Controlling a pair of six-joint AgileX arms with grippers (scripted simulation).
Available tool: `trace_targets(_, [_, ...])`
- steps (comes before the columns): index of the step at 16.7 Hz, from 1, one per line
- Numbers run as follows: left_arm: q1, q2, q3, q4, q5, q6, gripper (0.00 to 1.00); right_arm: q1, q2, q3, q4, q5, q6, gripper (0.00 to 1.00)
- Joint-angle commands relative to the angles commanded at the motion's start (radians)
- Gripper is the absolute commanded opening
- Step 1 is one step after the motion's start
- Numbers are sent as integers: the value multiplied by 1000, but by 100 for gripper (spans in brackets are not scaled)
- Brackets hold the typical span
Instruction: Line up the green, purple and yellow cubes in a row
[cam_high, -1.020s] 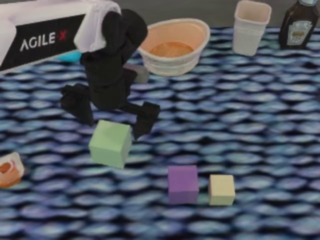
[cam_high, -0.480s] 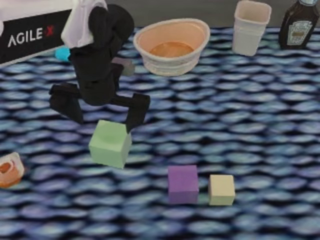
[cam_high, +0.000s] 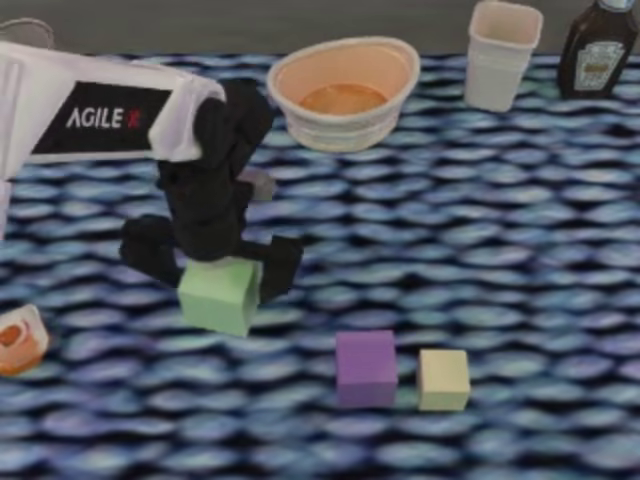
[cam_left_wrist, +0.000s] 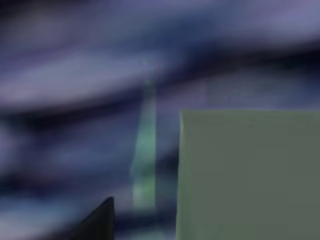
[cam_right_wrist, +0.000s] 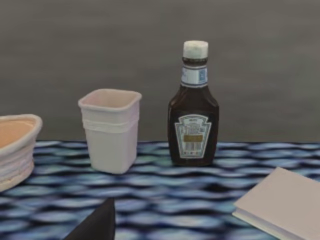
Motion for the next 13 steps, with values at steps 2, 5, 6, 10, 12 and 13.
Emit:
trace_targets(2, [0,18,-23,38,0,1,100,0,0,0,0,0,0,100])
trace_targets(5, [0,19,-25,41,0,1,100,0,0,0,0,0,0,100])
trace_targets(6, [0,19,-25,41,0,1,100,0,0,0,0,0,0,100])
trace_targets(10, [0,19,-25,41,0,1,70,0,0,0,0,0,0,100])
trace_targets(12, [0,19,-25,41,0,1,55,0,0,0,0,0,0,100])
trace_targets(13, [0,19,-25,41,0,1,47,0,0,0,0,0,0,100])
